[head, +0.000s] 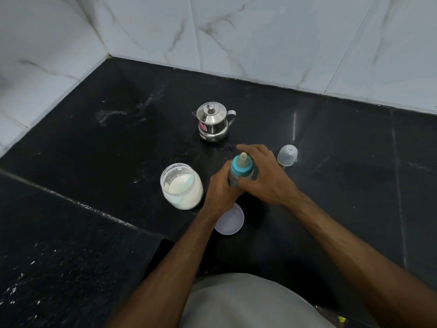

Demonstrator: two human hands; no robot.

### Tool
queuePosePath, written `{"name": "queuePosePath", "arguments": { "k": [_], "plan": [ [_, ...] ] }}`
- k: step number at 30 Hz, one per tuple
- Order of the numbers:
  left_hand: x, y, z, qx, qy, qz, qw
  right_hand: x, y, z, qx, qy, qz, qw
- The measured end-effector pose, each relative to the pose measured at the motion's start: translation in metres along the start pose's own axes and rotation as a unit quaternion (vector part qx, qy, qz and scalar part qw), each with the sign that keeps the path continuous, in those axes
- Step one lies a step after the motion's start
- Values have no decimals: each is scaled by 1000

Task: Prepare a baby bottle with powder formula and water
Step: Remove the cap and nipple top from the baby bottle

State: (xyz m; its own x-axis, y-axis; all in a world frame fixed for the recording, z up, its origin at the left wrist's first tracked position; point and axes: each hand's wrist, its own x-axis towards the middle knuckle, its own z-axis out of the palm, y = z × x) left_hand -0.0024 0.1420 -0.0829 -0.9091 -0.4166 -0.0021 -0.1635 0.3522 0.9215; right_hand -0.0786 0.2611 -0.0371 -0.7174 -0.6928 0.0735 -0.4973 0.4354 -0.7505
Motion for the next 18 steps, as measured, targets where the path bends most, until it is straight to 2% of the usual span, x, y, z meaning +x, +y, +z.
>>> {"name": "queuePosePath", "arguments": {
  "k": [5, 12, 15, 18],
  "plan": [
    [1, 1, 0, -3, -13, -15, 1000, 1, 0, 7, -66, 56, 18, 996],
    [3, -5, 3, 14, -3, -12, 1000, 2, -2, 2, -19, -15, -2, 1000],
    [5, -3, 3, 33, -11, -14, 999, 1, 0, 5, -54, 26, 15, 998],
    [4, -2, 3, 7, -18, -23, 1000, 4, -2, 7, -81, 52, 13, 995]
  ]
}}
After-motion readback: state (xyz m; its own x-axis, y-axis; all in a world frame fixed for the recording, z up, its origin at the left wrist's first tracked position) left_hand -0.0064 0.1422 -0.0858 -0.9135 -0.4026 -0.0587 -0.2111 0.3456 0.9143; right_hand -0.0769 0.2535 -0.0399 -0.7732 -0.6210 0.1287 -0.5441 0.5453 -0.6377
